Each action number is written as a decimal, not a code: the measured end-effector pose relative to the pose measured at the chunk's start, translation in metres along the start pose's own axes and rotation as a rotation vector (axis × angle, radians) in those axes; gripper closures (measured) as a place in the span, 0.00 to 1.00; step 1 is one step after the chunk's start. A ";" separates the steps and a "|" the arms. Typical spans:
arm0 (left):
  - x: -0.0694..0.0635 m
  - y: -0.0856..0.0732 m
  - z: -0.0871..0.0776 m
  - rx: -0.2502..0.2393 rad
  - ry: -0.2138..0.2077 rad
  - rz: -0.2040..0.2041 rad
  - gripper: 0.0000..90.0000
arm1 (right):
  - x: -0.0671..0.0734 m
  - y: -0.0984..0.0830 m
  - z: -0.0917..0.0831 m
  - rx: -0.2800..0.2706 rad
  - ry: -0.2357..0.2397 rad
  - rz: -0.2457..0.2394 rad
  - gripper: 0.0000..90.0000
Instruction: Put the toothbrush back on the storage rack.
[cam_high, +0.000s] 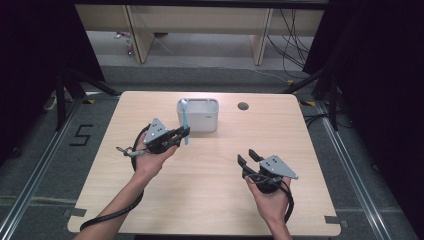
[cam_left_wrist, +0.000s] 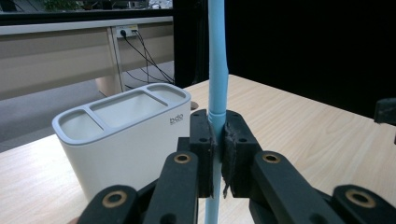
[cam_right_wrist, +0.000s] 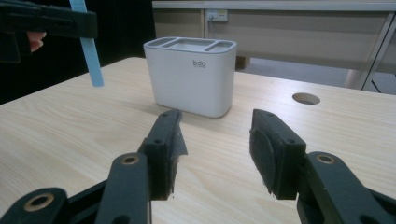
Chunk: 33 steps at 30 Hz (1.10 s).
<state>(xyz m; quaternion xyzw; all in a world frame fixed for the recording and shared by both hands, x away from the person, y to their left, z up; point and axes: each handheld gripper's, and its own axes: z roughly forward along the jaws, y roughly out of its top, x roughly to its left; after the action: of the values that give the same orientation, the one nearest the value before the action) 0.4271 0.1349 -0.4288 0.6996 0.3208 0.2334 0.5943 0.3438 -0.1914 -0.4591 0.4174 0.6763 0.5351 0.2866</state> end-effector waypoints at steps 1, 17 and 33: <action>0.001 0.000 0.000 -0.002 0.000 0.002 0.92 | -0.001 -0.001 0.001 -0.006 0.007 -0.012 0.59; 0.014 0.012 0.006 -0.029 0.028 0.030 0.92 | -0.009 -0.012 -0.006 0.010 -0.028 -0.007 0.58; 0.025 0.025 0.013 -0.047 0.046 0.037 0.92 | -0.011 -0.024 -0.006 0.026 -0.031 0.010 0.58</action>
<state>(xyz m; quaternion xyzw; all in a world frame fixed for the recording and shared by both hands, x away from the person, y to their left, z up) 0.4576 0.1425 -0.4077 0.6856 0.3159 0.2678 0.5987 0.3378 -0.2062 -0.4813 0.4329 0.6765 0.5210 0.2888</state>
